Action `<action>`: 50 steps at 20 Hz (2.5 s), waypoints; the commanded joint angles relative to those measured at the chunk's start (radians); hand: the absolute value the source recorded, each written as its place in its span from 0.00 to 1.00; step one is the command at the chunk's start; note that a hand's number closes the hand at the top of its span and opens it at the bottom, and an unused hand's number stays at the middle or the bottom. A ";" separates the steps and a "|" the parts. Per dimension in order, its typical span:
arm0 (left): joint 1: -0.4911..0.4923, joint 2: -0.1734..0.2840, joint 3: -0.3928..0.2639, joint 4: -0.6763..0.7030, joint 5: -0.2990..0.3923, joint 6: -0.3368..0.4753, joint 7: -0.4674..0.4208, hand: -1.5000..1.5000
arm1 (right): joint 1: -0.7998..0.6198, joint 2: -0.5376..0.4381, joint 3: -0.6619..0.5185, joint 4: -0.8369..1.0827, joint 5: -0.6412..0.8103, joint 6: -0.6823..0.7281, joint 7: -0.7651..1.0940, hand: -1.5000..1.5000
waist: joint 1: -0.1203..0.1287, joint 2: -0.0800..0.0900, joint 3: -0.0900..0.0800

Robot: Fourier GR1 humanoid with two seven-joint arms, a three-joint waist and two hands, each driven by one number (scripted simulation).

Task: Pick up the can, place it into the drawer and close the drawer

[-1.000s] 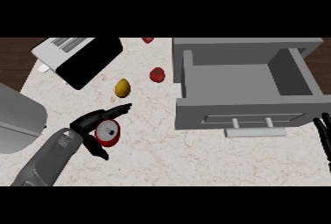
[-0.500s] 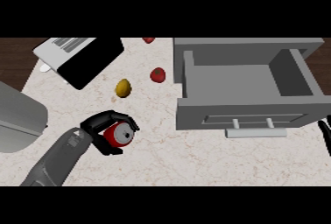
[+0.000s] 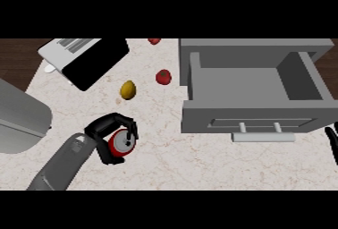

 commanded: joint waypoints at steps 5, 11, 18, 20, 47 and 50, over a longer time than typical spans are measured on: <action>0.063 -0.001 0.424 0.080 0.342 0.406 0.094 1.00 | 0.021 0.006 -0.041 -0.029 -0.016 -0.021 0.005 0.00 | 0.057 -0.008 0.000; 0.066 -0.076 0.414 -0.189 0.370 0.590 0.276 1.00 | -0.025 0.004 -0.011 -0.018 0.014 -0.029 0.041 0.00 | 0.036 -0.011 0.003; 0.145 -0.128 0.293 -0.629 0.319 0.722 0.522 1.00 | 0.028 0.033 -0.012 -0.059 0.013 -0.025 0.034 0.00 | 0.020 -0.008 0.001; 0.104 -0.131 0.265 -0.725 0.299 0.777 0.642 1.00 | 0.010 0.018 -0.034 -0.054 -0.013 -0.016 0.032 0.00 | 0.019 -0.008 0.002; -0.671 -0.257 0.172 -0.437 0.221 1.087 1.047 1.00 | 0.018 0.008 -0.062 -0.052 -0.027 0.042 0.027 0.00 | -0.026 0.005 0.000; -0.761 -0.257 0.133 -0.368 0.256 1.138 1.075 1.00 | -0.016 -0.007 -0.094 -0.001 -0.046 0.047 0.001 0.00 | -0.034 0.007 0.001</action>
